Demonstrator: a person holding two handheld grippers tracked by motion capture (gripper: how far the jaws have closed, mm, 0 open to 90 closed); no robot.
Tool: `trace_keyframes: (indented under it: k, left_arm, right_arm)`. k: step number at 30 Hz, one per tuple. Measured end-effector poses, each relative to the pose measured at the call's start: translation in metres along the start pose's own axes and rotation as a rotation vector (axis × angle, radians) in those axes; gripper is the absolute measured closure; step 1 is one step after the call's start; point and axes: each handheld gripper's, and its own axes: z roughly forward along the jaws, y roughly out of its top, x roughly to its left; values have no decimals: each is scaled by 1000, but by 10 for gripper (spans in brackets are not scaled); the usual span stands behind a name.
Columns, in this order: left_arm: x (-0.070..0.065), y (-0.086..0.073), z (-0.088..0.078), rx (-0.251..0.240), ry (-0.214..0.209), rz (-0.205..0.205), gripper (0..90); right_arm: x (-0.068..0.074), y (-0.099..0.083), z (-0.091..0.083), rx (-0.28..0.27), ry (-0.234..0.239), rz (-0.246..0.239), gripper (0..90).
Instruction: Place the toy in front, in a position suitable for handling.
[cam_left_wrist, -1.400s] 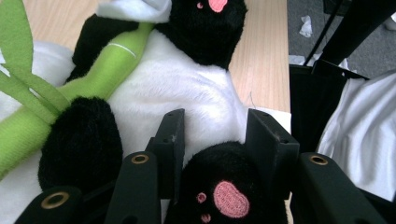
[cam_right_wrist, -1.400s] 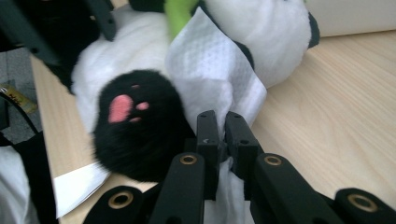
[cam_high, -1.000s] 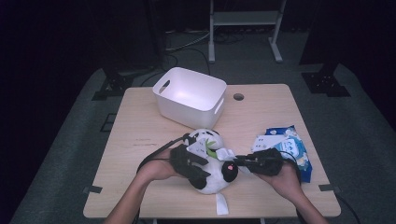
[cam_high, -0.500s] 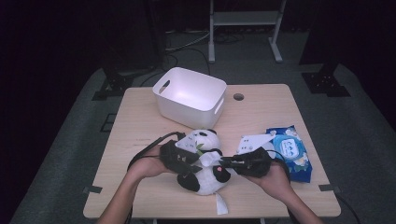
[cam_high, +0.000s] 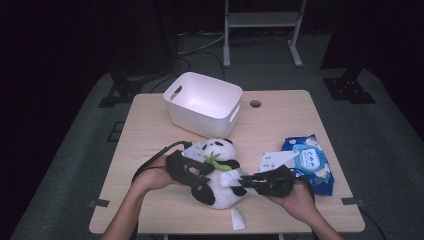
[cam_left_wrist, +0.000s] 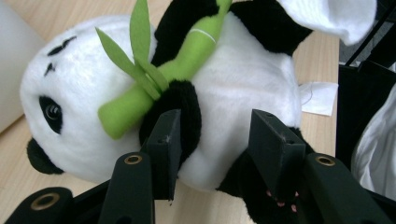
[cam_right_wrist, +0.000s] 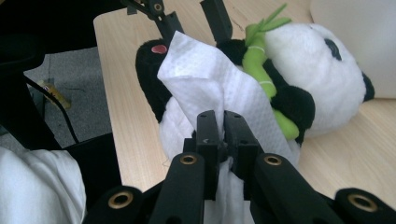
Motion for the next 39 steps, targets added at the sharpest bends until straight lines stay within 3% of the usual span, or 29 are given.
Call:
trace_keyframes:
  k: [12,31,35,36,39]
  left_arm:
    - [-14,11,19,10,-64,34,562]
    - [-30,33,39,-23,-69,66,562]
    - [-30,36,38,-32,-54,67,554]
    - [-28,37,33,-46,-29,71,541]
    - [-25,36,27,-47,-9,64,512]
  right_arm:
    - [-13,-7,7,44,-86,1,852]
    - [-47,-6,23,58,-158,38,852]
    - [-51,-5,24,53,-165,47,851]
    - [-51,-5,22,49,-164,46,851]
    - [-50,-4,15,32,-157,55,850]
